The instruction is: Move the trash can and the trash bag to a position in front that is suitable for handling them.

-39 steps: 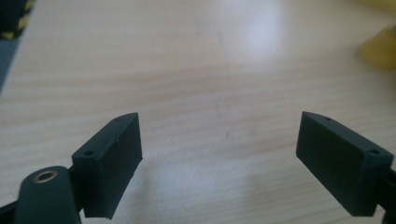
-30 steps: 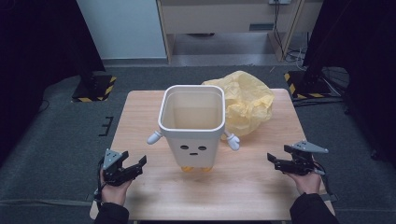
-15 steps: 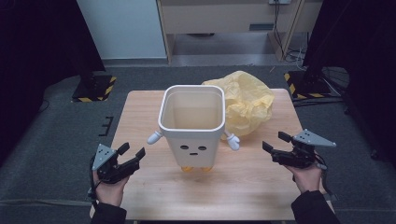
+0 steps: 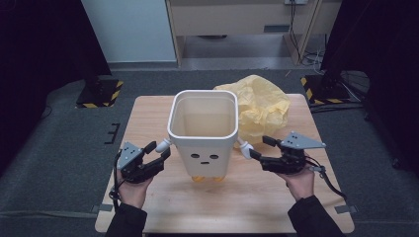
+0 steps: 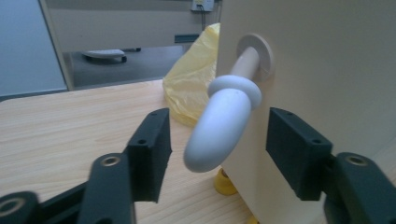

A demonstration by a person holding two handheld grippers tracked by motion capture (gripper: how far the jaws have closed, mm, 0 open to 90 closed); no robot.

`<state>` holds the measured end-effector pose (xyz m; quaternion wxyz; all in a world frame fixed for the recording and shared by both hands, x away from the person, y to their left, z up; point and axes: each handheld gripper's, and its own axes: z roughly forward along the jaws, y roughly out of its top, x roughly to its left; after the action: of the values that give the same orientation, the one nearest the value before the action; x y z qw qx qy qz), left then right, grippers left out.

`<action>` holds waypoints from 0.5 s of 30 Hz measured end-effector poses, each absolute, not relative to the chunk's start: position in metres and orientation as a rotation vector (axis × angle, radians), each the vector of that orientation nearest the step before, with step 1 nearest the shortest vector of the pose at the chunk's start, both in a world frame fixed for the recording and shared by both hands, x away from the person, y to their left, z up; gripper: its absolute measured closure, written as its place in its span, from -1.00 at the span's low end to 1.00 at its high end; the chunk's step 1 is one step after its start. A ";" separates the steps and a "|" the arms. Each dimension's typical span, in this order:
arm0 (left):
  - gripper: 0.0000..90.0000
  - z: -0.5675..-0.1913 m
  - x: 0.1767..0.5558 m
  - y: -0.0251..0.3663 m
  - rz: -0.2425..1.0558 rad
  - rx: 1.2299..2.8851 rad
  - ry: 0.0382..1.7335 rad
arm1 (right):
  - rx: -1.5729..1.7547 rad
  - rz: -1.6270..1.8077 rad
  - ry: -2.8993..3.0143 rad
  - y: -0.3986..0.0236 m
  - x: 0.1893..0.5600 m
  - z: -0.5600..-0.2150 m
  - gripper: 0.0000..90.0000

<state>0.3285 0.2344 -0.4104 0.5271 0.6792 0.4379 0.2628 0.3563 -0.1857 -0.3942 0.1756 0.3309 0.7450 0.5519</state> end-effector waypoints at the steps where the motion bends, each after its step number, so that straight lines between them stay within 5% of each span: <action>1: -0.01 -0.412 0.330 0.233 0.623 1.630 1.043 | 0.942 1.565 2.130 -0.181 0.358 -0.398 -0.17; 6: 0.30 -0.416 0.334 0.236 0.607 1.629 1.042 | 0.940 1.556 2.191 -0.166 0.364 -0.412 0.37; 15: 0.46 -0.411 0.329 0.235 0.605 1.661 0.996 | 1.046 1.579 2.150 -0.165 0.356 -0.411 0.48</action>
<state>0.3290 0.2345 -0.4109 0.5280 0.6952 0.4170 0.2532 0.3557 -0.1650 -0.4109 0.1377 0.3617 0.7431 0.5459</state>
